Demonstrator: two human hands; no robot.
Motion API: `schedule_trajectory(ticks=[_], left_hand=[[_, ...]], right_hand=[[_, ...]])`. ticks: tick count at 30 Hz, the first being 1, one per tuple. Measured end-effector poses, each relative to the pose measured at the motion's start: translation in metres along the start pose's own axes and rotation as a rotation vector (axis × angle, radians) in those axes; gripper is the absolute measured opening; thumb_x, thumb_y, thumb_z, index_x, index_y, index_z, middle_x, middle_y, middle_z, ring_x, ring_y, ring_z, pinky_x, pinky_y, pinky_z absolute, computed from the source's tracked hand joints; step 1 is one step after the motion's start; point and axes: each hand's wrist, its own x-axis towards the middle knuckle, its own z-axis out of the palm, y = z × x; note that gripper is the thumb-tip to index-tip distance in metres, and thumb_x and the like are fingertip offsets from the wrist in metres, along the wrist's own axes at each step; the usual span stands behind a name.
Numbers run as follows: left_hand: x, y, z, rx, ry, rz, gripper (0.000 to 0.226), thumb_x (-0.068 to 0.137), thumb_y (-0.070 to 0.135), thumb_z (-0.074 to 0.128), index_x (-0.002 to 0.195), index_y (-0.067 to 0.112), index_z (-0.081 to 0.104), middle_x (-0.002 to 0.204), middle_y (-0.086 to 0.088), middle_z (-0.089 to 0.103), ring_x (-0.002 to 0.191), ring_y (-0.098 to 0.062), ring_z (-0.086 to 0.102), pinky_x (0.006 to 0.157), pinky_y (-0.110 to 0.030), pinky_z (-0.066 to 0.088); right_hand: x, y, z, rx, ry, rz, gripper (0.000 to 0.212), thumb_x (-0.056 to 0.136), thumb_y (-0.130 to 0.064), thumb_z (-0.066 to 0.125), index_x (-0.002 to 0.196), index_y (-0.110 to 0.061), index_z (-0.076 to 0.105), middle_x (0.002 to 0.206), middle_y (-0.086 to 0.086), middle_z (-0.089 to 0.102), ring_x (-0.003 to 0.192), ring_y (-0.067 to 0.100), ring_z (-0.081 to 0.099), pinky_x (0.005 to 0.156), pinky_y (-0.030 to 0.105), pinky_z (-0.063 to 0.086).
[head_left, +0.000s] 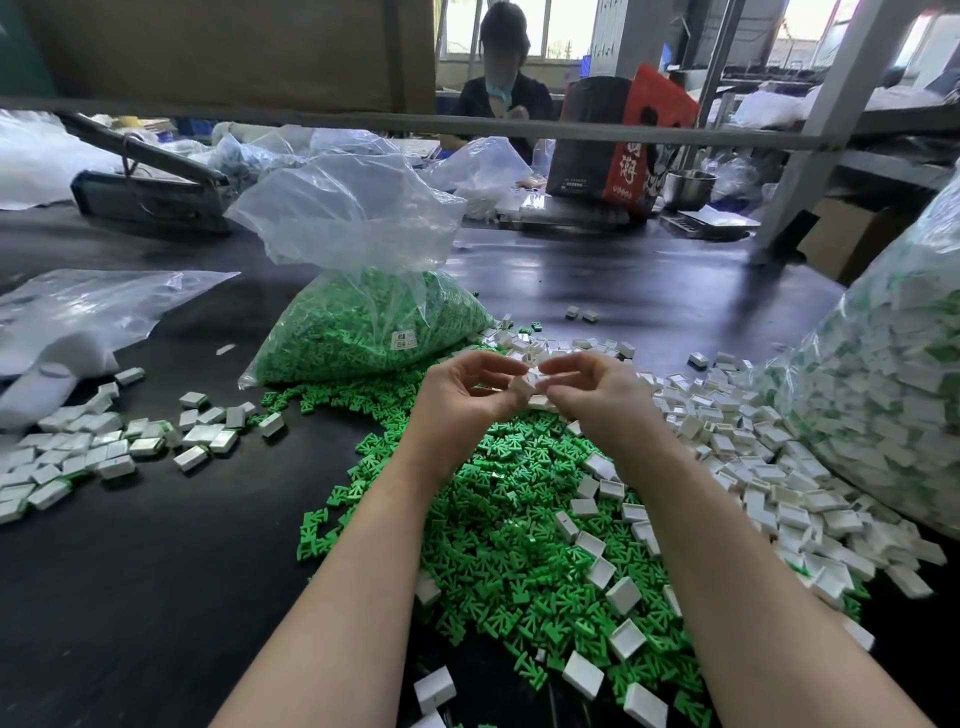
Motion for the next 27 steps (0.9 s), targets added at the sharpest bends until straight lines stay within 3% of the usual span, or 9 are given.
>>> schedule_trajectory(ticks=[4, 10, 15, 18, 22, 25, 27], left_hand=[[0.002, -0.001, -0.002, -0.093, 0.043, -0.028, 0.018, 0.078, 0.003, 0.077, 0.088, 0.016, 0.069, 0.081, -0.005, 0.074, 0.077, -0.020, 0.070, 0.067, -0.026, 0.054], [0.002, 0.003, -0.004, -0.330, 0.080, -0.076, 0.032, 0.067, 0.014, 0.079, 0.094, 0.010, 0.064, 0.082, -0.005, 0.074, 0.082, -0.022, 0.073, 0.069, -0.027, 0.057], [0.002, 0.003, -0.007, -0.406, 0.075, -0.089, 0.024, 0.069, 0.009, 0.075, 0.091, 0.008, 0.062, 0.087, -0.007, 0.073, 0.089, -0.025, 0.072, 0.072, -0.028, 0.057], [0.003, 0.001, -0.009, -0.464, 0.070, -0.092, 0.016, 0.081, -0.003, 0.067, 0.091, 0.006, 0.058, 0.095, -0.012, 0.074, 0.093, -0.028, 0.072, 0.073, -0.028, 0.058], [0.004, 0.000, -0.008, -0.401, 0.061, -0.071, 0.016, 0.083, -0.003, 0.067, 0.094, 0.008, 0.060, 0.087, -0.010, 0.074, 0.088, -0.028, 0.073, 0.076, -0.032, 0.059], [0.003, 0.001, -0.008, -0.349, 0.060, -0.055, 0.017, 0.084, 0.001, 0.068, 0.095, 0.013, 0.070, 0.084, -0.008, 0.074, 0.084, -0.027, 0.072, 0.074, -0.030, 0.058], [0.002, 0.002, -0.008, -0.328, 0.055, -0.046, 0.018, 0.084, 0.003, 0.069, 0.095, 0.017, 0.073, 0.085, -0.008, 0.073, 0.082, -0.026, 0.072, 0.074, -0.028, 0.057]], right_hand=[[0.000, 0.008, 0.002, -0.763, -0.256, -0.055, 0.025, 0.085, -0.026, 0.074, 0.110, -0.028, 0.070, 0.114, -0.005, 0.066, 0.094, 0.014, 0.065, 0.089, 0.034, 0.056], [0.000, 0.007, 0.010, -0.803, -0.235, -0.118, 0.002, 0.086, -0.021, 0.074, 0.087, -0.021, 0.072, 0.090, -0.005, 0.072, 0.084, 0.012, 0.066, 0.085, 0.036, 0.057], [0.000, 0.007, 0.006, -0.572, -0.081, -0.158, 0.006, 0.087, -0.020, 0.072, 0.083, -0.022, 0.068, 0.081, -0.009, 0.066, 0.075, 0.004, 0.061, 0.067, 0.012, 0.045], [-0.001, 0.010, 0.005, -0.326, -0.019, -0.137, 0.008, 0.088, -0.018, 0.070, 0.083, -0.021, 0.065, 0.085, 0.003, 0.070, 0.075, 0.012, 0.066, 0.070, 0.022, 0.054], [-0.002, 0.005, 0.000, 0.175, -0.010, -0.044, 0.013, 0.082, -0.009, 0.073, 0.094, -0.010, 0.068, 0.084, 0.012, 0.073, 0.066, 0.014, 0.061, 0.054, 0.018, 0.048], [-0.001, 0.003, -0.005, 0.412, -0.049, -0.001, 0.033, 0.070, -0.014, 0.074, 0.101, -0.007, 0.067, 0.092, 0.013, 0.074, 0.072, 0.016, 0.064, 0.060, 0.022, 0.051], [0.000, 0.002, -0.006, 0.457, -0.052, -0.010, 0.033, 0.068, -0.014, 0.074, 0.100, -0.006, 0.067, 0.095, 0.013, 0.074, 0.075, 0.017, 0.065, 0.062, 0.023, 0.052]])
